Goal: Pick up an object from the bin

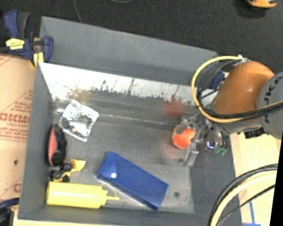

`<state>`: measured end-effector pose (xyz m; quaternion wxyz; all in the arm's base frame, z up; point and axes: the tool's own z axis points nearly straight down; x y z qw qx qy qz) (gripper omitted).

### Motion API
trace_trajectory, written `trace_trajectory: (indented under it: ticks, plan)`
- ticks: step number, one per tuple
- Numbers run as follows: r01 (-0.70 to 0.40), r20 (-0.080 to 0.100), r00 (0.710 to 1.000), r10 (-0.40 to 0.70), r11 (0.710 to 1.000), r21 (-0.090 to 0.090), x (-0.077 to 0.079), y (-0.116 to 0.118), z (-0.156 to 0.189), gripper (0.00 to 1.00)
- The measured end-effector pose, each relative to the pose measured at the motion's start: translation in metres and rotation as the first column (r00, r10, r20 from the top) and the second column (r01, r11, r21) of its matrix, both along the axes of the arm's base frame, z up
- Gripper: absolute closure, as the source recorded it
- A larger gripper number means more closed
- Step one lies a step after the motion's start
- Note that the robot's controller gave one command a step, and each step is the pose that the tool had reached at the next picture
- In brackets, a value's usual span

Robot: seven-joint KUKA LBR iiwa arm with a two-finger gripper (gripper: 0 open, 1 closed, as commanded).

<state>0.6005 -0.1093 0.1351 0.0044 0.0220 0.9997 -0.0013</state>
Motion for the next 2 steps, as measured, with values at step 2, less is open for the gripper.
trace_trajectory:
  ticks: [2]
  plan:
    - [-0.279, 0.025, 0.96, 0.279, 0.96, 0.003, -0.006, -0.026, -0.044, 0.0]
